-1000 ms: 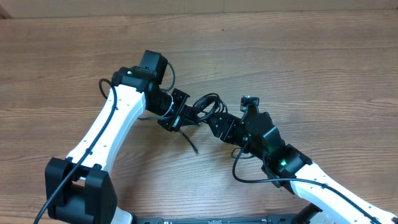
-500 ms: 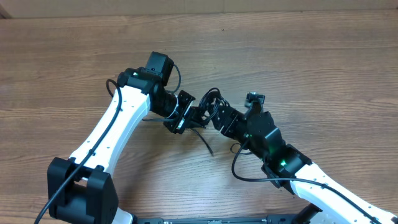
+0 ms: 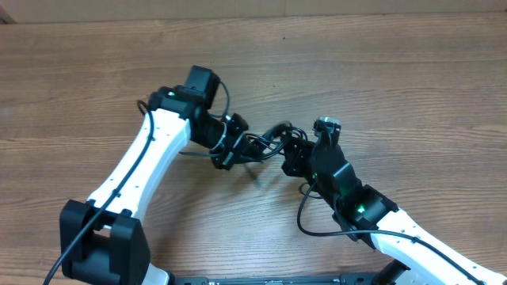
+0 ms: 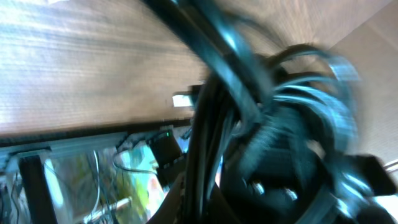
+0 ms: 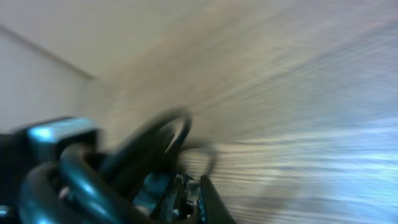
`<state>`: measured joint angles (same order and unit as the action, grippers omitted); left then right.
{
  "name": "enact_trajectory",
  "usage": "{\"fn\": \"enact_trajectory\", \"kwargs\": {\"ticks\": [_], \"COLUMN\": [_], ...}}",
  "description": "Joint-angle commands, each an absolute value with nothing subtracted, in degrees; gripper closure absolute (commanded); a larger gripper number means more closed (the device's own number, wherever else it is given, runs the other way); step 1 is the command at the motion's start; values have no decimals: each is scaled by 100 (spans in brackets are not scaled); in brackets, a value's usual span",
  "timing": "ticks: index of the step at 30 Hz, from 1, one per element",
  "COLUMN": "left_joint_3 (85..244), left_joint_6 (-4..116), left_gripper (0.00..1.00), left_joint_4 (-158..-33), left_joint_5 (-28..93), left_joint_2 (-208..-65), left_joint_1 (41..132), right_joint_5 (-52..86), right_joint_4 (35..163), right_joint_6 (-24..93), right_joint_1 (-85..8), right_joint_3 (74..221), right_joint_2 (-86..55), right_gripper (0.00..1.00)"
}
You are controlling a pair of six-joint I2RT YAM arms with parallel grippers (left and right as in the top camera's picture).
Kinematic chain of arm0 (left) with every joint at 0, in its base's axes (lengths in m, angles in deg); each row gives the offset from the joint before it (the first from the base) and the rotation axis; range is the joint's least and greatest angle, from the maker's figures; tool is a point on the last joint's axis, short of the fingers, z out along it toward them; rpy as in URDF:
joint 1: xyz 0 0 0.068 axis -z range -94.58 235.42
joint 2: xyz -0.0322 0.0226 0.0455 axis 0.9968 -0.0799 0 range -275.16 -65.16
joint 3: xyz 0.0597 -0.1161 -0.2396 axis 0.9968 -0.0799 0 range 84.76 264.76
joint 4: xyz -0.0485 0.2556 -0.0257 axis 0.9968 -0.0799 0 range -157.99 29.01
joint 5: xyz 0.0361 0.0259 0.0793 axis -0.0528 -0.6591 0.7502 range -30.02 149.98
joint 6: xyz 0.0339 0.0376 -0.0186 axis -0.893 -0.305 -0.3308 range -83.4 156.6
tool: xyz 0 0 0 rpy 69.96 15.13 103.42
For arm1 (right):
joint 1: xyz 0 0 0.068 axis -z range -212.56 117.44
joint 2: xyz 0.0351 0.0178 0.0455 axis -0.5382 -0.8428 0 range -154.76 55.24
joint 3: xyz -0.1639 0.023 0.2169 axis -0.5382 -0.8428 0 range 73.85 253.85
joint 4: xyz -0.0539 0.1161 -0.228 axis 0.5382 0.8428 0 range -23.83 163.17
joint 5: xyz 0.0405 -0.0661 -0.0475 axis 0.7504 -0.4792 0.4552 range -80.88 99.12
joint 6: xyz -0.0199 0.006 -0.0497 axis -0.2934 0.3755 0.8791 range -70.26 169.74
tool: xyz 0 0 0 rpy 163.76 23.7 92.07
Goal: Untangle cables
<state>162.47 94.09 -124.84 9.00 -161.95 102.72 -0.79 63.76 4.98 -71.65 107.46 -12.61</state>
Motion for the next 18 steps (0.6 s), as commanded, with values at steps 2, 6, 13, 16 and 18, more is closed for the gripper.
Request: {"fn": "enact_trajectory", "kwargs": {"ticks": [2,6,13,16,18], "left_joint_3": [16247,16247,16247,16247,16247], "left_joint_6": [8607,8633,6782,6542,6821], "left_gripper": [96,96,96,96,96], "left_joint_4": [-12495,-12320,-11472,-11374,-11385], "left_joint_5": [1966,3925,4958,4913,4714], "left_joint_2": [-16143,-16143,-16143,-16143,-16143], "left_joint_1": [9575,9004,8928,9030,9092], "right_joint_5": [-691,-169,-431,-79,481], "right_joint_4": [7322,8096,8774,8570,8275], "right_joint_6": [608,573,568,568,571], "right_joint_1": [-7073,-7076,-7069,-7069,-7071], "right_joint_3": [10733,10733,10733,10733,10733], "right_joint_2": [-1206,-929,-485,-372,-369], "right_gripper": [96,96,96,93,80]}}
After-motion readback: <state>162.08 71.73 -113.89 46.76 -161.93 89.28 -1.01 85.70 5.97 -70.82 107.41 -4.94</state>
